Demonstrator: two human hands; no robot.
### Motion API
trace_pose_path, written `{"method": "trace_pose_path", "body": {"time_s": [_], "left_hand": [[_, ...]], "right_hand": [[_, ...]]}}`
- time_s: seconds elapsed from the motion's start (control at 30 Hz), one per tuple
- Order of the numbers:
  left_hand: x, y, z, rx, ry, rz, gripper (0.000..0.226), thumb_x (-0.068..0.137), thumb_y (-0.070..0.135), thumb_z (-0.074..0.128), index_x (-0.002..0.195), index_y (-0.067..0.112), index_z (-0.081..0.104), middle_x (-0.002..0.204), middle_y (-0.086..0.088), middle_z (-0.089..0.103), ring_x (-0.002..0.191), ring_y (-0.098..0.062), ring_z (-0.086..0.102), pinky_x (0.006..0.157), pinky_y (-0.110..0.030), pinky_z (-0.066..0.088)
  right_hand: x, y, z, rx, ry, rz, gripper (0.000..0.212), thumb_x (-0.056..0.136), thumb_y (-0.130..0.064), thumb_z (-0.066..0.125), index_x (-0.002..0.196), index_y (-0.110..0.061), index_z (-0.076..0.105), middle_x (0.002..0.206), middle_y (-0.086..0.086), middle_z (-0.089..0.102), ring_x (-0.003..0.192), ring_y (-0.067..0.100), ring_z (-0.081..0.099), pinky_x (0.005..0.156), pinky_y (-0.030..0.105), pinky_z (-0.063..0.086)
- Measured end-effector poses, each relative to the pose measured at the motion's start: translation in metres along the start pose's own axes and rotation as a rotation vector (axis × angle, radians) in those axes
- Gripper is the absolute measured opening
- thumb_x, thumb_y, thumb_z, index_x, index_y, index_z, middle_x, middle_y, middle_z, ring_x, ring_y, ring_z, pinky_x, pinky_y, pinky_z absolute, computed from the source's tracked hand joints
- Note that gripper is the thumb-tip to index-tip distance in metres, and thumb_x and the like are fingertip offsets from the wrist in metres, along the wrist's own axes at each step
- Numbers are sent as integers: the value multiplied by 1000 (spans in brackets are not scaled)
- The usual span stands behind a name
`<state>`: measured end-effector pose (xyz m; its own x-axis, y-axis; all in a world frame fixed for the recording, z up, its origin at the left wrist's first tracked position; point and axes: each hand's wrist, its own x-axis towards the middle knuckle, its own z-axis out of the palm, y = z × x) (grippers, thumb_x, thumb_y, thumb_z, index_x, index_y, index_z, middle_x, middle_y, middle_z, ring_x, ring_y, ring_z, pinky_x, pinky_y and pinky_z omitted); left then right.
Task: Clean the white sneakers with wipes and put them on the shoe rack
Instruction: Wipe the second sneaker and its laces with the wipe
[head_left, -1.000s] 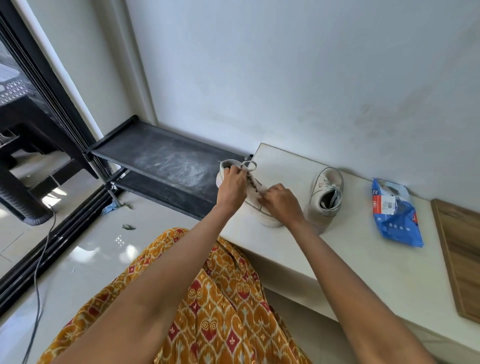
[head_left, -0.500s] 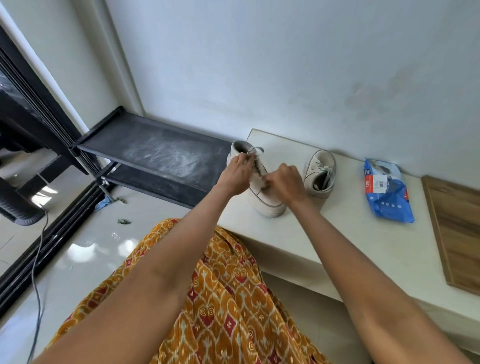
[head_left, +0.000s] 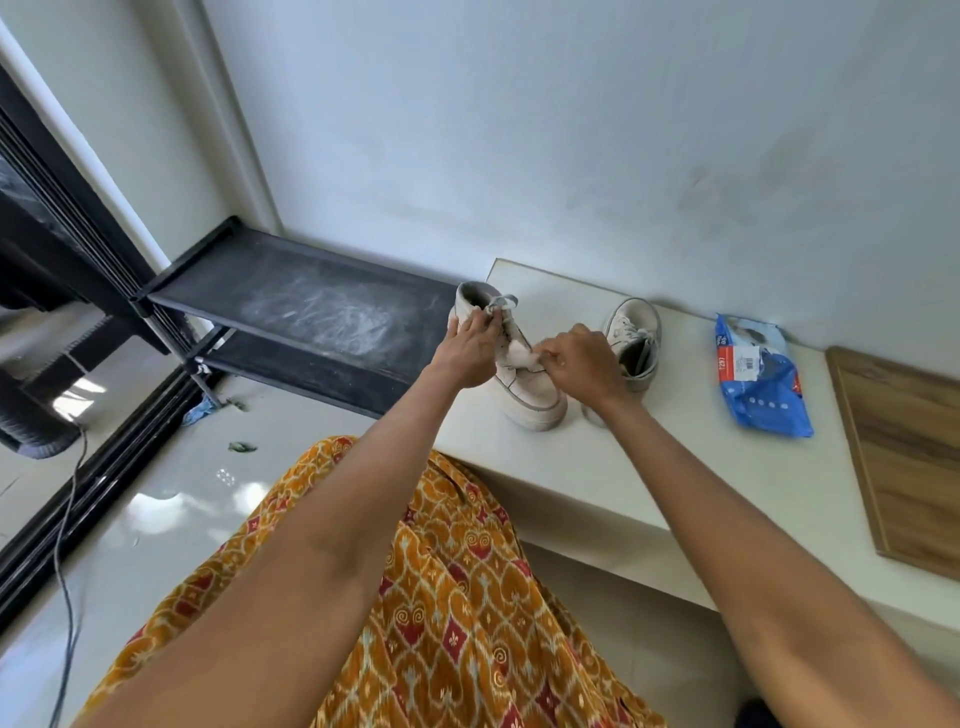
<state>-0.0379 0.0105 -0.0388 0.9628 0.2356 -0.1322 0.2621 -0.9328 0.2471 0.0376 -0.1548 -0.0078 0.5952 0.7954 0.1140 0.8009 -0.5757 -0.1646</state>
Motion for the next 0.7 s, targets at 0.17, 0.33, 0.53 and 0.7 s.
{"method": "trace_pose_path", "body": {"time_s": [0.17, 0.33, 0.53, 0.7], "left_hand": [[-3, -9, 5, 5, -27, 27, 73, 91, 7, 34, 150, 16, -9, 159, -6, -5, 146, -18, -8, 118, -44, -6], [-3, -9, 4, -6, -20, 30, 76, 88, 4, 36, 150, 17, -7, 159, -5, -5, 146, -18, -8, 117, -43, -7], [-4, -10, 0, -5, -32, 34, 76, 89, 4, 35, 151, 18, -6, 159, -4, -4, 146, -16, -7, 117, -43, -6], [-7, -13, -2, 43, -32, 62, 75, 90, 3, 36, 151, 18, -6, 159, -3, -6, 146, -16, -8, 118, -44, -5]], "right_hand": [[-20, -12, 25, -85, -60, -210, 28, 80, -11, 64, 101, -26, 73, 90, 4, 71, 90, 30, 58, 78, 36, 41], [-46, 18, 29, -164, 71, -387, 11, 71, -19, 64, 72, -22, 75, 64, -4, 63, 71, 22, 58, 57, 29, 48], [-23, -7, 29, -144, 229, -371, 23, 78, -25, 51, 85, -24, 73, 84, -3, 67, 82, 24, 59, 74, 34, 49], [-40, -14, 65, -423, 154, -463, 34, 90, -30, 47, 119, -17, 57, 128, 7, 54, 114, 28, 52, 102, 46, 39]]}}
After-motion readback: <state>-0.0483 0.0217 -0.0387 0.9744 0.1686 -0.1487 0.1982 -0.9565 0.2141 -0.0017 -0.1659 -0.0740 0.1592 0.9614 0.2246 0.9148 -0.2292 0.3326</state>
